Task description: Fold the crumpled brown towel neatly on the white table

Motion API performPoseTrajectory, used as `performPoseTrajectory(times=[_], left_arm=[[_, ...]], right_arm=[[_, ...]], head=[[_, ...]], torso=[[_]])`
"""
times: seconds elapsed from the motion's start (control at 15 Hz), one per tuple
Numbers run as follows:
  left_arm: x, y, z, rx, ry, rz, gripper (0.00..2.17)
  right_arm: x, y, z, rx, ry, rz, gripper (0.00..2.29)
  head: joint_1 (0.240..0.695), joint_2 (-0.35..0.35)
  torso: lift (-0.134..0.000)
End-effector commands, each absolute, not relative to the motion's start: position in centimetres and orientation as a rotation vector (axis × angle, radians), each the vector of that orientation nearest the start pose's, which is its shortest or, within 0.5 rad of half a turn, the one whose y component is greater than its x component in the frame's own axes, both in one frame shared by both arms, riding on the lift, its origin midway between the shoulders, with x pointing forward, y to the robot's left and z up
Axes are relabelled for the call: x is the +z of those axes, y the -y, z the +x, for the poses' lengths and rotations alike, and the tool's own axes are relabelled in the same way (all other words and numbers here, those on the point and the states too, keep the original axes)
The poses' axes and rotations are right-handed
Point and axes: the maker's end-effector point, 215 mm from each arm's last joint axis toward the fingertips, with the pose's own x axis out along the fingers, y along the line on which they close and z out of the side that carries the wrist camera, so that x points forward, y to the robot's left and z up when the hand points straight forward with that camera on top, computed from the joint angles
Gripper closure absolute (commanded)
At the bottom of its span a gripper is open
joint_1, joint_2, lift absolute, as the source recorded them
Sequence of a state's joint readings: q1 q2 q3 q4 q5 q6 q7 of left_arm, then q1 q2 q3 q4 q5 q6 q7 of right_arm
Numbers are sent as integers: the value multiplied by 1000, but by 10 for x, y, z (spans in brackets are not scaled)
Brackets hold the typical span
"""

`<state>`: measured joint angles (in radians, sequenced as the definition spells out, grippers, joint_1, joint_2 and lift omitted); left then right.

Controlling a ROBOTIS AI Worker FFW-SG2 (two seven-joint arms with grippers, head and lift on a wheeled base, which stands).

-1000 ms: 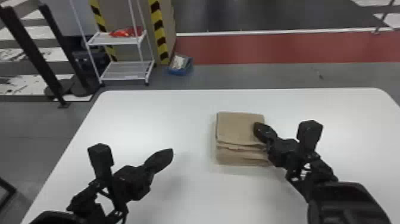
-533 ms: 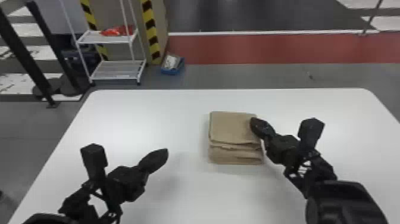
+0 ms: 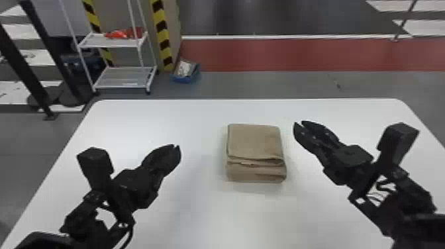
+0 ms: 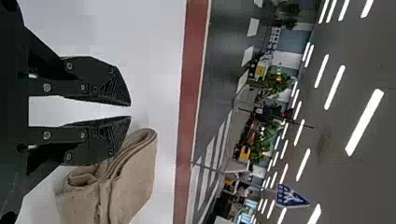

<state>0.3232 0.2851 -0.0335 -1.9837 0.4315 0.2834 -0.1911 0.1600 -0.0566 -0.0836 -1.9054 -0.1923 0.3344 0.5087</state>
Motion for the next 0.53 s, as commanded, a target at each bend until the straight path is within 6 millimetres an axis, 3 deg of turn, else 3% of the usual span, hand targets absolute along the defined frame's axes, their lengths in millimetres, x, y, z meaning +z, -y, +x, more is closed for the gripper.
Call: performPoseTrajectory(times=[0.0,0.27,0.47], left_arm=[[-329,-186,488,-307,-68,-157,2],[-286,-190,478,-162,134,-97,2],[-285,-187,457,-113,177,-74,16]], right_arm=[[-315,185,495,453,-116,144,12],[-298,226,462,358,-4,125,36],[-296,245,431,298,55,137,49]], head=[[695,30],[695,-6],[695,-36]], torso=[[-124],[-124],[-124]])
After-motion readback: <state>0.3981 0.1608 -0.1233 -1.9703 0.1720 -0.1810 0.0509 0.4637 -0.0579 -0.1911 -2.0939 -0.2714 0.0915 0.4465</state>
